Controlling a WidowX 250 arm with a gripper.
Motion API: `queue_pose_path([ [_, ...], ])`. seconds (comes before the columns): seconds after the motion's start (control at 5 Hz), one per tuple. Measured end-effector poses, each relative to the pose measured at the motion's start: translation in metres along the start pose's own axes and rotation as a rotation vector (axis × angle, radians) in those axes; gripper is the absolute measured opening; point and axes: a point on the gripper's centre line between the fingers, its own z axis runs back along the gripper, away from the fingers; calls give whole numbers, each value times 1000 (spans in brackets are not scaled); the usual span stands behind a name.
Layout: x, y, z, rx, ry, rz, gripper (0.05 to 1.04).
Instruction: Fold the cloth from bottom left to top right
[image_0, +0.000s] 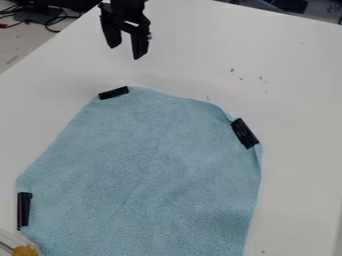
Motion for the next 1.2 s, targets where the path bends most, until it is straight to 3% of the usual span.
queue_pose_path([
  [0.2, -6, -4, -17, -19, 35, 10, 999],
  [0.4, -38, -19, -30, -26, 71, 71, 999],
  [0.6, -71, -28, -6, 4, 31, 173, 999],
  [0.8, -110, -47, 8, 17, 28, 279, 999],
  [1.2, -189, -79, 13, 20, 59, 476, 999],
])
